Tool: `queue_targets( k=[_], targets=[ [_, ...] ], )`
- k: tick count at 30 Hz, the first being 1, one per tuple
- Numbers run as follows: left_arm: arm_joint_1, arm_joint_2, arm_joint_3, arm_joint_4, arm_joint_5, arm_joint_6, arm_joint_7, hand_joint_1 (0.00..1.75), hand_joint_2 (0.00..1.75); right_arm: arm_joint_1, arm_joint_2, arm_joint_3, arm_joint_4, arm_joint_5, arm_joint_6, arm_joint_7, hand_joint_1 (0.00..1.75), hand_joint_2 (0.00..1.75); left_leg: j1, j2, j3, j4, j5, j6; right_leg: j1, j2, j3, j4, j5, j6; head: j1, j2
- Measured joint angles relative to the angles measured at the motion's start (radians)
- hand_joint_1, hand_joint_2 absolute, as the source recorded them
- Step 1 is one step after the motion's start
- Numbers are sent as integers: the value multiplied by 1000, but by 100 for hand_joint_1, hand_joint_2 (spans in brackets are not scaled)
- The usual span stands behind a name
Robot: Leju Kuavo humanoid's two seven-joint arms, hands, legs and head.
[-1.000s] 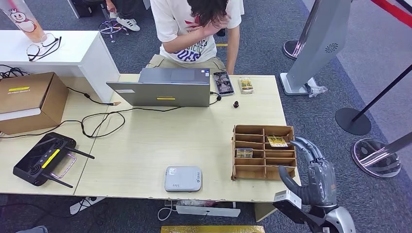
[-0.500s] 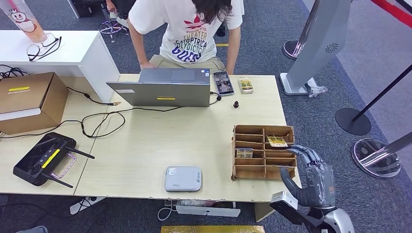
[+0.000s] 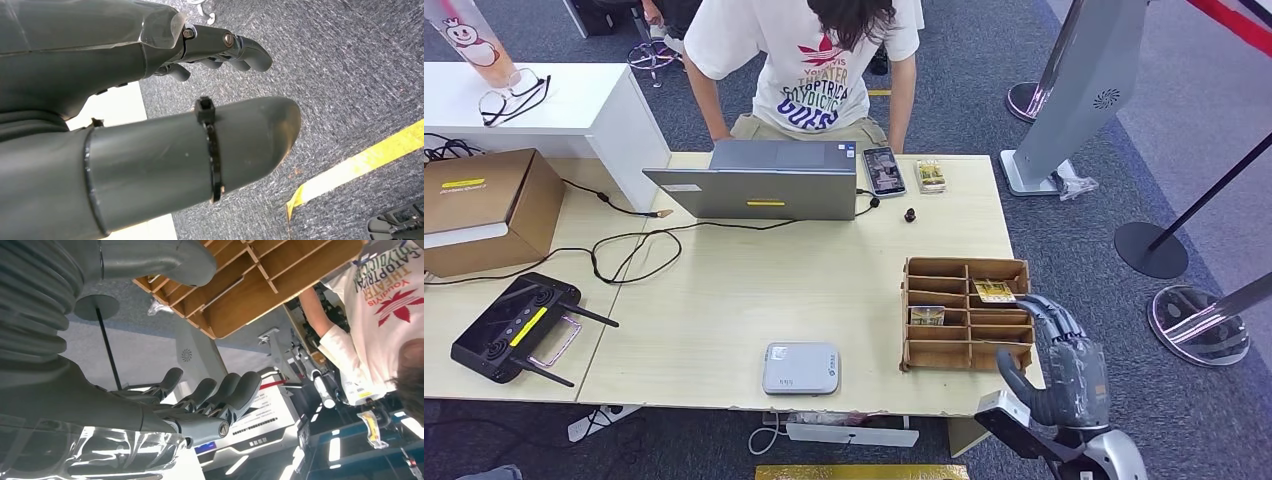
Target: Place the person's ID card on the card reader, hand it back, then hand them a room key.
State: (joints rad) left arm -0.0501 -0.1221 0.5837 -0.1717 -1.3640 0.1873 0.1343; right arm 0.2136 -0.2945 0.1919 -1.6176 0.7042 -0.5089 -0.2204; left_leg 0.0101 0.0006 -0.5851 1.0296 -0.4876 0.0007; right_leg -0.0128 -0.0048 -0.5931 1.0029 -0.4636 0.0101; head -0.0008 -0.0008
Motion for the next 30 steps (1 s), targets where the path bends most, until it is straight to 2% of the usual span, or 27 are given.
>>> queue_targets(
  k=[11, 16, 21, 27, 30],
  targets=[
    [0, 0, 0, 0, 0, -2, 0, 0, 0, -2, 0, 0, 27, 8, 0, 3, 59, 175, 0, 0, 0, 0, 0, 0, 0, 0, 0, 0, 0, 0, 0, 0],
    [0, 0, 0, 0, 0, -2, 0, 0, 0, -3, 0, 0, 30, 9, -1, 3, 67, 175, 0, 0, 0, 0, 0, 0, 0, 0, 0, 0, 0, 0, 0, 0],
    [0, 0, 0, 0, 2, -2, -1, 0, 0, -10, 0, 0, 43, 14, 1, 10, 64, 175, 0, 0, 0, 0, 0, 0, 0, 0, 0, 0, 0, 0, 0, 0],
    [0, 1, 0, 0, 9, -2, -4, 0, 0, -28, 0, 2, 71, 26, 6, 10, 72, 175, 0, 0, 0, 0, 0, 0, 0, 0, 0, 0, 0, 0, 0, 0],
    [0, 1, 0, 0, 14, -2, -7, 0, 0, -38, 1, 4, 88, 27, 12, 9, 71, 175, 0, 0, 0, 0, 0, 0, 0, 0, 0, 0, 0, 0, 0, 0]
  ],
)
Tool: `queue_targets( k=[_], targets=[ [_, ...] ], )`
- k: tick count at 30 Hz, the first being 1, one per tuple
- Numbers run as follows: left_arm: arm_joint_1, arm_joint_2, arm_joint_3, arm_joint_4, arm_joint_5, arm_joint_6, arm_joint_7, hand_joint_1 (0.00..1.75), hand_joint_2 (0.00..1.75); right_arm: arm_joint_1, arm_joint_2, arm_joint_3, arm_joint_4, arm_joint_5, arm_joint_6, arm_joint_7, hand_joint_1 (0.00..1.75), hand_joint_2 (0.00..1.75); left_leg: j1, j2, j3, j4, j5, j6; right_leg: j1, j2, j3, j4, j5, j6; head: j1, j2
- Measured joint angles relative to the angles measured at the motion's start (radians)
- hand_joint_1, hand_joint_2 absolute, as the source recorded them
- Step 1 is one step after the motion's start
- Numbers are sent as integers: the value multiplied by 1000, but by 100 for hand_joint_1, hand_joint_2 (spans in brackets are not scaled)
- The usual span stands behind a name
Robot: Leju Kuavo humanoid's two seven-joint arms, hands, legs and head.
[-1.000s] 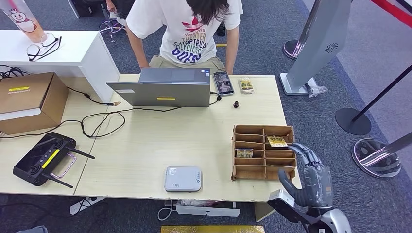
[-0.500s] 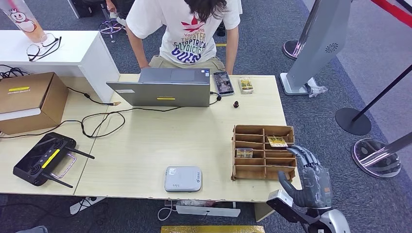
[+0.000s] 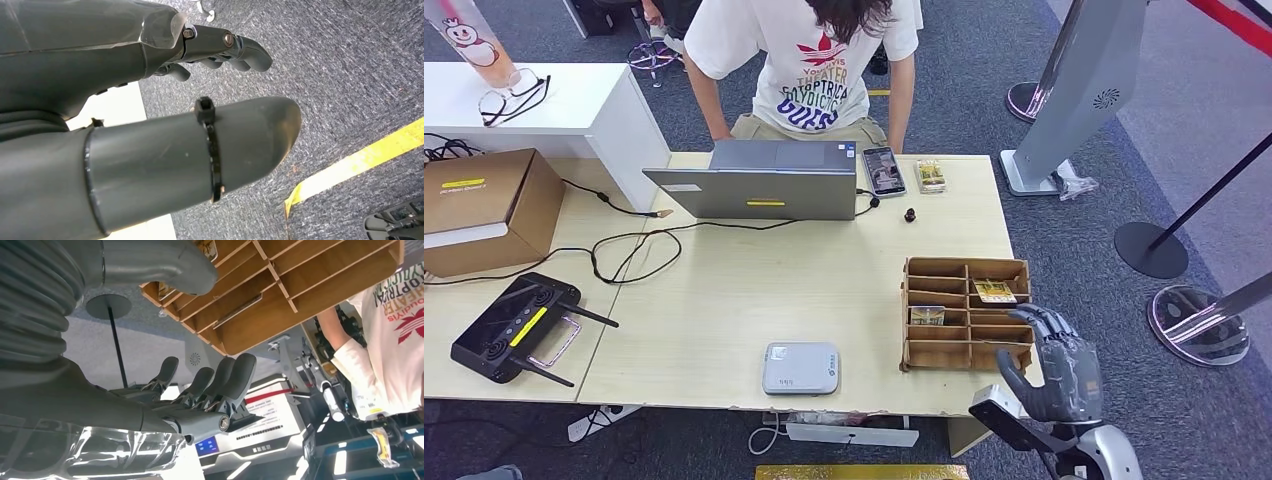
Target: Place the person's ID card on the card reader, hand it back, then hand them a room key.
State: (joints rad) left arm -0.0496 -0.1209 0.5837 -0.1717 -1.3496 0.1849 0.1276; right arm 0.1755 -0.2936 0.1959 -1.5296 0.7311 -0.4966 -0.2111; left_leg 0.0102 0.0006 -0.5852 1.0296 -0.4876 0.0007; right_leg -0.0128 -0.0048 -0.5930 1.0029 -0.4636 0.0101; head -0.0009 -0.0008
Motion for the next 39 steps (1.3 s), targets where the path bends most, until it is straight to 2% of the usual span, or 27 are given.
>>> queue_targets(
  k=[21, 27, 39],
  targets=[
    [3, 15, 2, 0, 19, -6, -14, 0, 0, -100, 6, 35, 170, -45, 37, -43, 81, 175, 0, 0, 0, 0, 0, 0, 0, -1, 0, 0, 0, 0, 0, 0],
    [3, 19, 15, 0, 31, -13, -14, 0, 0, -121, 6, 47, 201, -58, 50, -53, 108, 175, 0, 0, 0, 0, 0, 0, 0, -1, 0, 0, 0, 0, 0, 0],
    [6, 24, 32, 0, 42, -17, -15, 0, 0, -146, 8, 53, 245, -72, 50, -63, 119, 175, 0, 0, 0, 0, 0, 0, 0, -1, 0, 0, 0, 0, 0, 0]
  ],
)
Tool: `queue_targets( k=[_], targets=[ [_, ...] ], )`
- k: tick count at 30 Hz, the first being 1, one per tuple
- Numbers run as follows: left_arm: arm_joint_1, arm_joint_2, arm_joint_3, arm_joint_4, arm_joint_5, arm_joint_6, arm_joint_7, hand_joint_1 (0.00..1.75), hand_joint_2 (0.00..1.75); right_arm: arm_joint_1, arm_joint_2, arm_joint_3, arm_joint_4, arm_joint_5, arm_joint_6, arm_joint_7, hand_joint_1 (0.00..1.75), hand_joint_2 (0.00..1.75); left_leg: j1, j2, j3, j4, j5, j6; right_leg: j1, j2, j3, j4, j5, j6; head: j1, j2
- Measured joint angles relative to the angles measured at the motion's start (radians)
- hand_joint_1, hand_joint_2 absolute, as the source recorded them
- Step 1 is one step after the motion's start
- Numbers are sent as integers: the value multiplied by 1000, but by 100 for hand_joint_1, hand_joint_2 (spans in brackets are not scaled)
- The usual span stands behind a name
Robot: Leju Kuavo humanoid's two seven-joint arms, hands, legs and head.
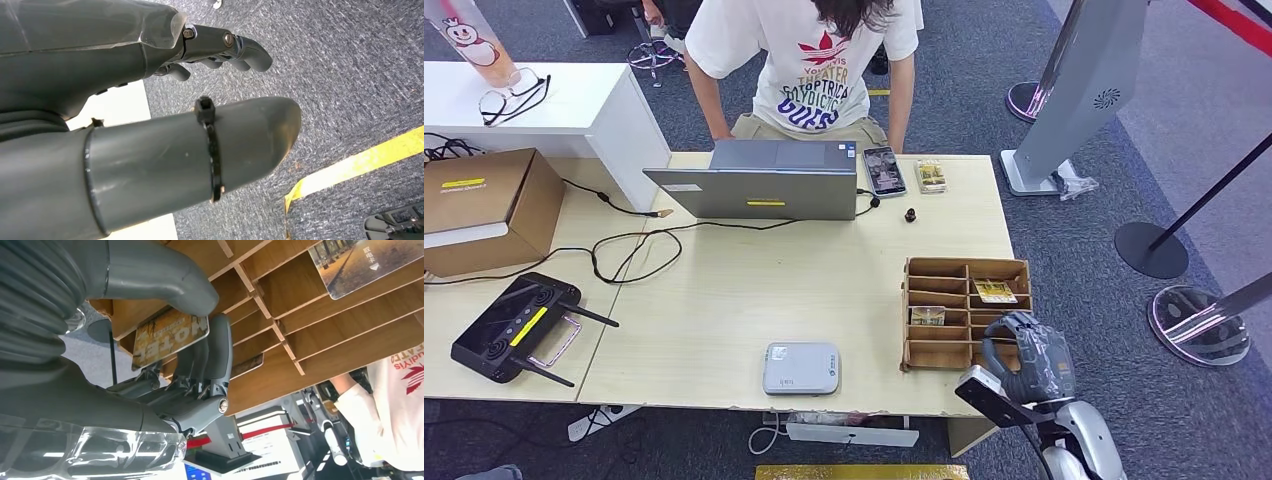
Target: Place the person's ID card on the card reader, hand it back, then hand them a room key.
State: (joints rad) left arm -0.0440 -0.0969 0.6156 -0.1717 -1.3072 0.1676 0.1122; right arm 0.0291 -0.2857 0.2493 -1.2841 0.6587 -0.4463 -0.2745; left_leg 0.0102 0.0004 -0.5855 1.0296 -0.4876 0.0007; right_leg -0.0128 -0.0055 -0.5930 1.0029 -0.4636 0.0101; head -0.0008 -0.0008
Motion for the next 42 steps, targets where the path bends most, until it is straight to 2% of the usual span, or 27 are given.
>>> queue_targets(
  k=[10, 14, 42],
  targets=[
    [0, 0, 11, 0, 4, -3, 0, 0, 0, -8, 0, 1, 15, 0, -2, -8, 130, 175, 0, 0, 0, 0, 0, 0, 0, 0, 0, 0, 0, 0, 0, 0],
    [0, 1, 12, 0, 6, -6, 0, 0, 0, -8, 0, 1, 18, 0, -3, -11, 140, 175, 0, 0, 0, 0, 0, 0, 0, 0, 0, 0, 0, 0, 0, 0],
    [1, 7, 34, 0, 18, -7, 1, 0, 0, -49, 0, 10, 41, -6, 13, -39, 140, 175, 0, 0, 0, 0, 0, 0, 0, 0, 0, 0, 0, 0, 0, 0]
  ],
)
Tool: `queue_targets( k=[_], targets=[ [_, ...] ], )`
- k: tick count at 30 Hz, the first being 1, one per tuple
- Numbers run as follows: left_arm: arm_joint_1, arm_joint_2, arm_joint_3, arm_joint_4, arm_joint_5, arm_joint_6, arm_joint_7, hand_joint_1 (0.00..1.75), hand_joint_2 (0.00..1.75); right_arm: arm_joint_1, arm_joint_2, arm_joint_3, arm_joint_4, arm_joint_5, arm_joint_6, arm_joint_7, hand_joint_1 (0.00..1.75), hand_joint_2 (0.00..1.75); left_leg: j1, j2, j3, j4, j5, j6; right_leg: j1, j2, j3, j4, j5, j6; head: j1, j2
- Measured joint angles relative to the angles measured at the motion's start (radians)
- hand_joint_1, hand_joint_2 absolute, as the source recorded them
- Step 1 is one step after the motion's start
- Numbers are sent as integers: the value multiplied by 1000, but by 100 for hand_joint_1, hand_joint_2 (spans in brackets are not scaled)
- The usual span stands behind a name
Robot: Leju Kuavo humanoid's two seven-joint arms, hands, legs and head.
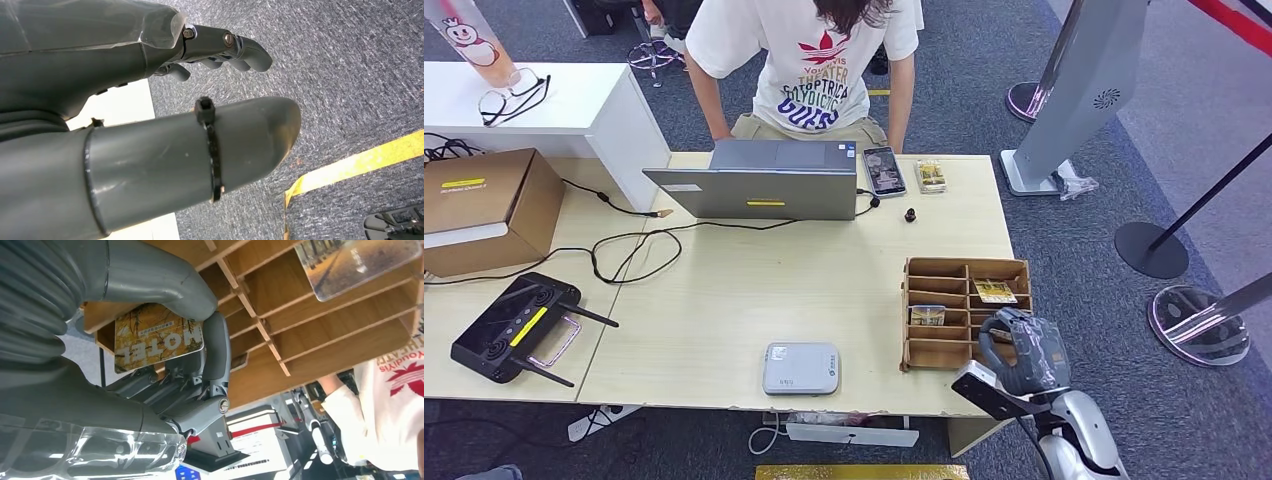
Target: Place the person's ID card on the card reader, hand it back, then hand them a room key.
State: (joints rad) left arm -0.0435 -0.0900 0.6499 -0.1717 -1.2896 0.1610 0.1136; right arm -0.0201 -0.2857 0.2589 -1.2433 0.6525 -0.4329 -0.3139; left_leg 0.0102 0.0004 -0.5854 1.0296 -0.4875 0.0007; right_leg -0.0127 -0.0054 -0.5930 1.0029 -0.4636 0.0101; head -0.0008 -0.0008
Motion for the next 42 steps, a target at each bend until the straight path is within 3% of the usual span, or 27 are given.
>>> queue_targets(
  k=[25, 26, 30, 32, 35, 42],
  targets=[
    [0, 0, 0, 0, -27, -1, -8, 0, 0, -33, -4, 3, -78, -110, 32, -43, 134, 175, 0, 0, 0, 0, 0, 0, 0, 0, 0, 0, 0, 0, 0, 0],
    [0, 0, 0, 0, -28, -1, -8, 0, 0, -33, -5, 3, -80, -113, 32, -43, 127, 175, 0, 0, 0, 0, 0, 0, 0, 0, 0, 0, 0, 0, 0, 0],
    [0, 0, 0, 0, -34, -1, -8, 0, 0, -31, -10, 1, -90, -123, 32, -43, 56, 175, 0, 0, 0, 0, 0, 0, 0, 0, 0, 0, 0, 0, 0, 0],
    [0, 0, 0, 0, -35, -2, -8, 0, 0, -30, -10, 0, -93, -124, 32, -43, 34, 175, 0, 0, 0, 0, 0, 0, 0, 0, 0, 0, 0, 0, 0, 0],
    [0, 0, 0, 0, -36, -4, -8, 0, 0, -28, -11, 0, -96, -124, 32, -44, 27, 175, 0, 0, 0, 0, 0, 0, 0, 0, 0, 0, 0, 0, 0, 0],
    [0, 1, 0, 0, -36, -10, -9, 0, 0, -21, -18, -2, -110, -124, 31, -44, 44, 175, 0, 0, 0, 0, 0, 0, 0, 0, 0, 0, 0, 0, 0, 0]
  ],
)
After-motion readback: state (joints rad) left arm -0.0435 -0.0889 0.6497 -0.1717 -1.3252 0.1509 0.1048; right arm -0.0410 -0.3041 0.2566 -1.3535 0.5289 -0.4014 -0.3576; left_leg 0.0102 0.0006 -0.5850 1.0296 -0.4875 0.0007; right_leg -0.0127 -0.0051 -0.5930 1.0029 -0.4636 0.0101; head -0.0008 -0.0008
